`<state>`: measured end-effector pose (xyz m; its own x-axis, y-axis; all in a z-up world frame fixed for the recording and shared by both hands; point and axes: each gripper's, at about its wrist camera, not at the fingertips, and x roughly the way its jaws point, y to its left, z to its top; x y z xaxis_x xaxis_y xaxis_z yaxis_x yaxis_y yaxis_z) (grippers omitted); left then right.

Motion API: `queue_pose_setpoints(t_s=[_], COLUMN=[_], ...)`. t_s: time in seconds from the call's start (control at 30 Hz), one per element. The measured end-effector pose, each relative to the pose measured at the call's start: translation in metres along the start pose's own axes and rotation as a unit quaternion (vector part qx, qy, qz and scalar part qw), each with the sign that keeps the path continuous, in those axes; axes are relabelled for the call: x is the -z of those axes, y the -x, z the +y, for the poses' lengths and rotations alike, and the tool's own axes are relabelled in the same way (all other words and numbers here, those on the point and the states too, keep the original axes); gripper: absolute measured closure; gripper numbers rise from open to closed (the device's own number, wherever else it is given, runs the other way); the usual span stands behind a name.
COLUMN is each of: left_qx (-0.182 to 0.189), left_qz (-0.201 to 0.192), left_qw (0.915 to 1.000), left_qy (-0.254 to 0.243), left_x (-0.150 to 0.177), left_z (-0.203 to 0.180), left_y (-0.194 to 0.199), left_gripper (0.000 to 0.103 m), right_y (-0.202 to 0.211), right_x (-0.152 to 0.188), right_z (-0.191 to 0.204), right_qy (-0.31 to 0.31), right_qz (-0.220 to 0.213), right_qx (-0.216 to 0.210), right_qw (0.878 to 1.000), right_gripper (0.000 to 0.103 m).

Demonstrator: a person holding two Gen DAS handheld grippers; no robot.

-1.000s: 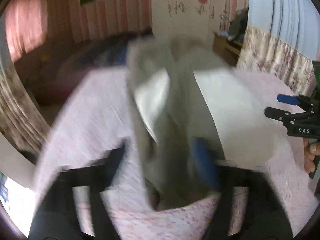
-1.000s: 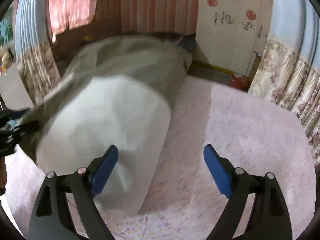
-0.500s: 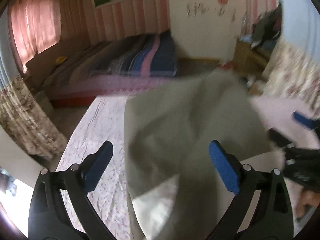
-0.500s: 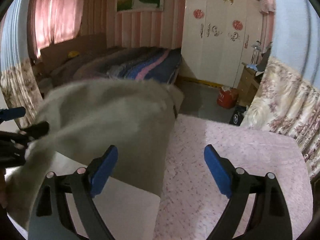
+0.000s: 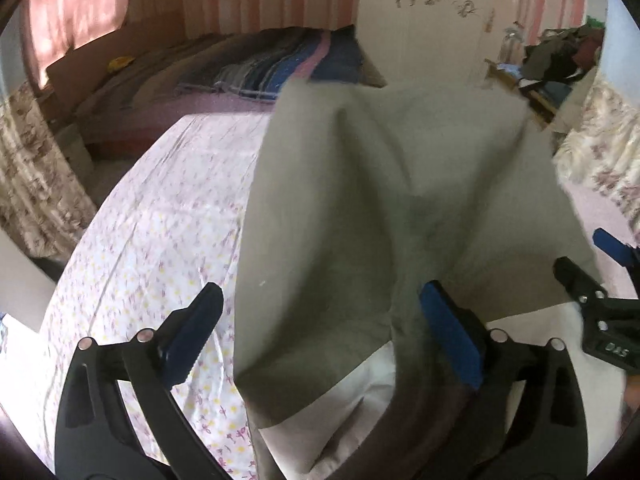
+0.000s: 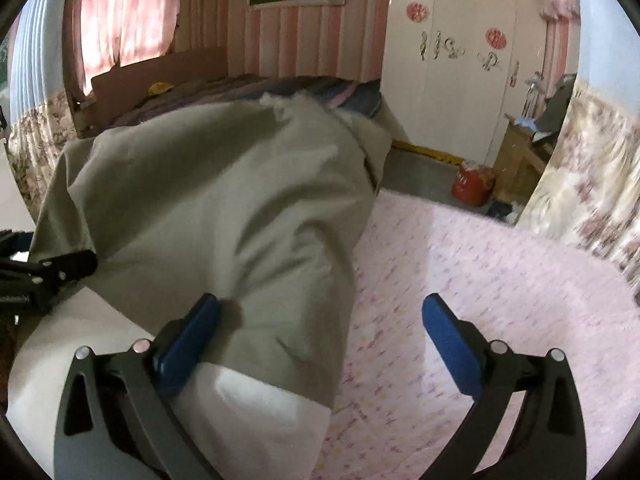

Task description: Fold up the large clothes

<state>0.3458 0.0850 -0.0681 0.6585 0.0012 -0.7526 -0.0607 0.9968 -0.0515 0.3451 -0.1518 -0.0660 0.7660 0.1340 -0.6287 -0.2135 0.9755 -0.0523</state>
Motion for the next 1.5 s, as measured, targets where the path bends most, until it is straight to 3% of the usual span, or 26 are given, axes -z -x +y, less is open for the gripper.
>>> queue_pose_setpoints(t_s=[0.1,0.2,0.37,0.63,0.83,0.93,1.07,1.13,1.27,1.37,1.5], left_qx=[0.008,-0.019,-0.058,-0.075,-0.066,-0.045,-0.012,-0.002,-0.012,-0.004,-0.004], left_qz=[-0.025,-0.042,-0.023,0.019,0.032,0.021,-0.008,-0.013,-0.035,-0.037,-0.04], left_qw=[0.9996,0.9987,0.9971,0.9964,0.997,0.9987,0.9996,0.9996,0.9991,0.9989,0.9985], left_qy=[-0.006,-0.021,-0.045,-0.033,-0.023,-0.01,0.023,0.025,0.022,0.026,0.036], left_x=[-0.023,-0.049,-0.069,-0.061,-0.058,-0.057,-0.041,-0.022,0.032,0.07,0.107], left_z=[0.001,-0.003,-0.006,0.005,0.011,0.017,0.028,0.026,0.022,0.013,0.003], left_y=[0.017,0.017,-0.012,-0.068,-0.08,-0.06,-0.008,0.018,0.062,0.079,0.076], left_gripper=[0.005,0.003,0.003,0.003,0.003,0.003,0.003,0.003,0.003,0.003,0.003], right_y=[0.012,0.007,-0.031,-0.102,-0.109,-0.08,0.004,0.048,0.097,0.109,0.113], right_x=[-0.023,-0.05,-0.076,-0.071,-0.058,-0.063,-0.054,-0.034,0.02,0.061,0.09], right_z=[-0.003,-0.005,-0.008,-0.01,-0.014,-0.016,-0.018,-0.014,-0.007,0.001,0.007], right_qy=[-0.012,-0.017,-0.018,-0.017,-0.018,-0.021,-0.041,-0.051,-0.052,-0.047,-0.043], right_qz=[-0.028,-0.035,-0.022,0.065,0.061,0.046,0.006,0.0,0.005,0.018,0.016], right_qx=[0.014,0.032,0.065,0.05,0.047,0.052,0.013,-0.019,-0.052,-0.059,-0.023], right_qw=[0.999,0.999,0.997,0.996,0.997,0.997,0.999,0.999,0.997,0.997,0.999], right_gripper=[0.002,0.002,0.002,0.003,0.003,0.003,0.002,0.002,0.002,0.002,0.002])
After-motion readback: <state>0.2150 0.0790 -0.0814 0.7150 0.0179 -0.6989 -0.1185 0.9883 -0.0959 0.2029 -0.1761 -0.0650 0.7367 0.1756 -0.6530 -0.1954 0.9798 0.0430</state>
